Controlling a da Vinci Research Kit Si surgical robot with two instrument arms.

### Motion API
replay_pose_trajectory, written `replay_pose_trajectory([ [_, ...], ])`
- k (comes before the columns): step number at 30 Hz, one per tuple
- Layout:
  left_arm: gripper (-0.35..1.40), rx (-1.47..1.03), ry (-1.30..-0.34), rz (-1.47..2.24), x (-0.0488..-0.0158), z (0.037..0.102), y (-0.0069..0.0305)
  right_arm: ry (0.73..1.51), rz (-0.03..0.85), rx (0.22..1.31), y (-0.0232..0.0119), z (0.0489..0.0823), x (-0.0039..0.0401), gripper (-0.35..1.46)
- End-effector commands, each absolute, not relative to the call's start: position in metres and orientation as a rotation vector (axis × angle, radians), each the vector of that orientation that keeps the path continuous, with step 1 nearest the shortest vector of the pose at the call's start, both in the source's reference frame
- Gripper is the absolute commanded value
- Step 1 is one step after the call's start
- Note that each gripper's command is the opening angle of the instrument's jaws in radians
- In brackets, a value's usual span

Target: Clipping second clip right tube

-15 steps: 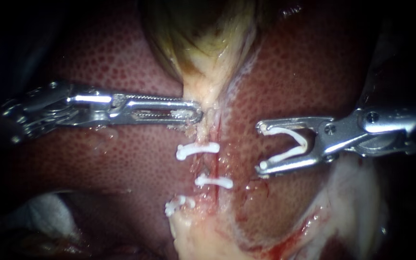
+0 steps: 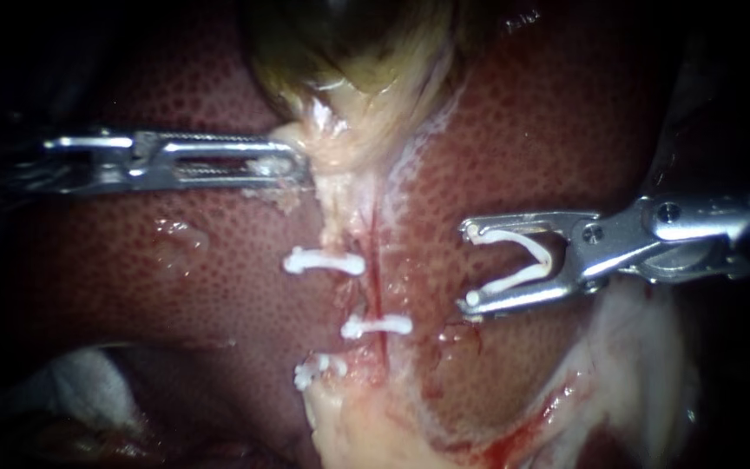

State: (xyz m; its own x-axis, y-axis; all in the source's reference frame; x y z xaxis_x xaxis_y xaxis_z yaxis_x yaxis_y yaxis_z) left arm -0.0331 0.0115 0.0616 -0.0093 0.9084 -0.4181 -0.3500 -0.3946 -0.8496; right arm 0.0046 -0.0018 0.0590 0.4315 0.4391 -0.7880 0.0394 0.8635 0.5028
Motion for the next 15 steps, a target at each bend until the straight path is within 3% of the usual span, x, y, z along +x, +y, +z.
replay_pose_trajectory([
  [1,-0.35,-1.277,-0.655,1.600,-0.0328,0.0610,0.0116,1.110,0.263,0.492,-0.0018,0.0590,0.0046,0.50],
  [10,-0.35,-1.283,-0.648,1.597,-0.0328,0.0603,0.0114,1.109,0.263,0.490,-0.0020,0.0592,0.0048,0.50],
  [15,-0.35,-1.283,-0.647,1.598,-0.0328,0.0603,0.0113,1.106,0.265,0.476,-0.0034,0.0611,0.0062,0.50],
])
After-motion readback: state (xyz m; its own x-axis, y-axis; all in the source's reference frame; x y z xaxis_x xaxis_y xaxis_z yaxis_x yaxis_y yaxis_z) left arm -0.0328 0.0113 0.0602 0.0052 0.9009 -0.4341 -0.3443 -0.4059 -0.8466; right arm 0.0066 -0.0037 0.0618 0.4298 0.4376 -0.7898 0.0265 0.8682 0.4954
